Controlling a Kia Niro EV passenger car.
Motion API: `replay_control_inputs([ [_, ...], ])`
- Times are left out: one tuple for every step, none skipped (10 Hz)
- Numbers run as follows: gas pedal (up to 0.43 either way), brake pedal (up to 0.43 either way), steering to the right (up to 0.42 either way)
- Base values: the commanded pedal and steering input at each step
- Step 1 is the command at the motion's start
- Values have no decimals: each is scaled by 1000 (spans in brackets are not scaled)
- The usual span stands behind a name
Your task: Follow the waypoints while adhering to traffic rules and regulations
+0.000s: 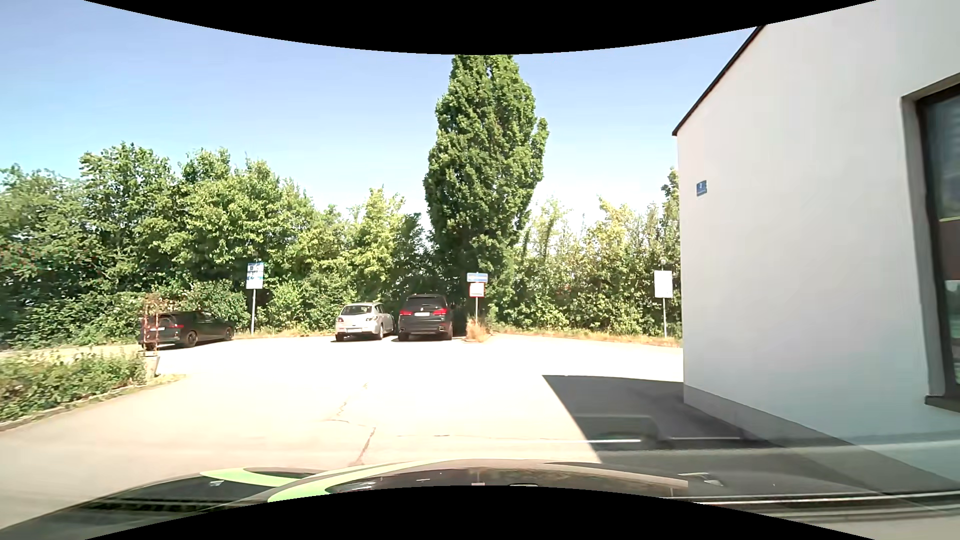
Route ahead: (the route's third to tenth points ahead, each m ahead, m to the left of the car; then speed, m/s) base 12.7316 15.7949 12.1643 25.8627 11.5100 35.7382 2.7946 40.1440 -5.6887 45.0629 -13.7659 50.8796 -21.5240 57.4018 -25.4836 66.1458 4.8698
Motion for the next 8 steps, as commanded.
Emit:
replay_control_inputs([
  [0, 110, -11],
  [0, 116, -11],
  [0, 116, -12],
  [0, 128, -15],
  [0, 146, -20],
  [0, 177, -26],
  [0, 189, -32],
  [0, 207, -40],
])
